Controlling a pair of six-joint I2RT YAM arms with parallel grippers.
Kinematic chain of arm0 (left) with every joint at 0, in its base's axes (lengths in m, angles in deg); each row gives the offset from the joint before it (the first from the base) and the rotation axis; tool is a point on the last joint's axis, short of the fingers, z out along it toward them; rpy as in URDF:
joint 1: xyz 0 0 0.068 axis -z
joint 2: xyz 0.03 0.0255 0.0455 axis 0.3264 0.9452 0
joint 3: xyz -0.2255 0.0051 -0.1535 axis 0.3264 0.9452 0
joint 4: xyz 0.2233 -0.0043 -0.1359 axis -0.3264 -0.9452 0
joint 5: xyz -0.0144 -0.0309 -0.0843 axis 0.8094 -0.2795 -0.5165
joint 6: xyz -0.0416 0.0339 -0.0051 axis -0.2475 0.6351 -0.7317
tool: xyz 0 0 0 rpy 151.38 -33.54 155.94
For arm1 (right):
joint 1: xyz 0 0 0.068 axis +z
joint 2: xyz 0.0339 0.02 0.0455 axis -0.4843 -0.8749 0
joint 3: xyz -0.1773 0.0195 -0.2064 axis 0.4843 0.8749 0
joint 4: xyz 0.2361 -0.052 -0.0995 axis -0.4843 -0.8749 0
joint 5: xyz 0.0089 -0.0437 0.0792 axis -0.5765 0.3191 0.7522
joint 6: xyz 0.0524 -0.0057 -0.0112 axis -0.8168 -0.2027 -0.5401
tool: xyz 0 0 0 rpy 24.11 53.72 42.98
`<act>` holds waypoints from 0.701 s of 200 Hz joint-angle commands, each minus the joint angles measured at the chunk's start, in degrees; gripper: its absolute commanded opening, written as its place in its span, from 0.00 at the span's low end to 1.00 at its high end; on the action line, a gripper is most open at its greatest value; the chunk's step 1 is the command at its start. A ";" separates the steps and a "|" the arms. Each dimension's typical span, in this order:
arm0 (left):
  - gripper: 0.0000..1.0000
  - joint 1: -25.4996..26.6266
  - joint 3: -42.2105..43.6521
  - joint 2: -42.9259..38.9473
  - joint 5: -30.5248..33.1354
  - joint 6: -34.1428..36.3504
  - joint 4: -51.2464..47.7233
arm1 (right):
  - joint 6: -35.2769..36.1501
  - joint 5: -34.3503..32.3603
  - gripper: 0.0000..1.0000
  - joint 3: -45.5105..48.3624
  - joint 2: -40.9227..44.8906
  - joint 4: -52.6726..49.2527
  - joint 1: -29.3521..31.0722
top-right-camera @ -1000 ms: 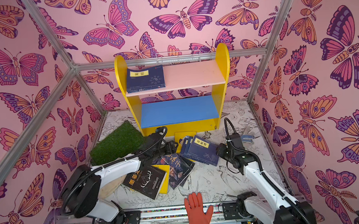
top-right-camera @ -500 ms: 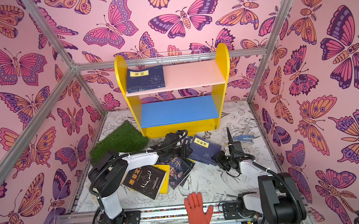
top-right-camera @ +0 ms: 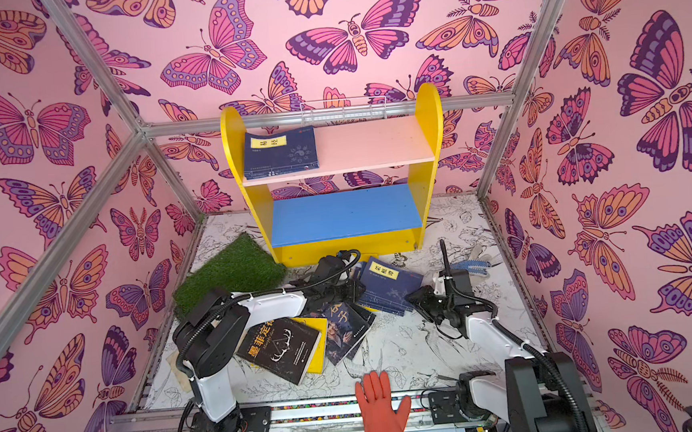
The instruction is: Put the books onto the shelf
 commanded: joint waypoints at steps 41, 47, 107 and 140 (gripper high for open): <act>0.30 0.97 0.78 0.69 -2.19 0.10 -1.35 | -2.47 0.34 0.36 -8.07 1.76 3.78 3.83; 0.30 0.97 0.81 0.63 -2.19 0.12 -1.40 | -1.57 -1.22 0.36 -8.88 2.21 1.41 4.22; 0.27 1.01 1.11 0.38 -2.10 0.13 -1.15 | 1.76 -9.43 0.35 -10.28 1.82 -4.84 7.31; 0.26 0.99 1.31 0.24 -2.10 0.20 -1.01 | 1.55 -14.18 0.35 -9.97 -0.12 -6.96 9.24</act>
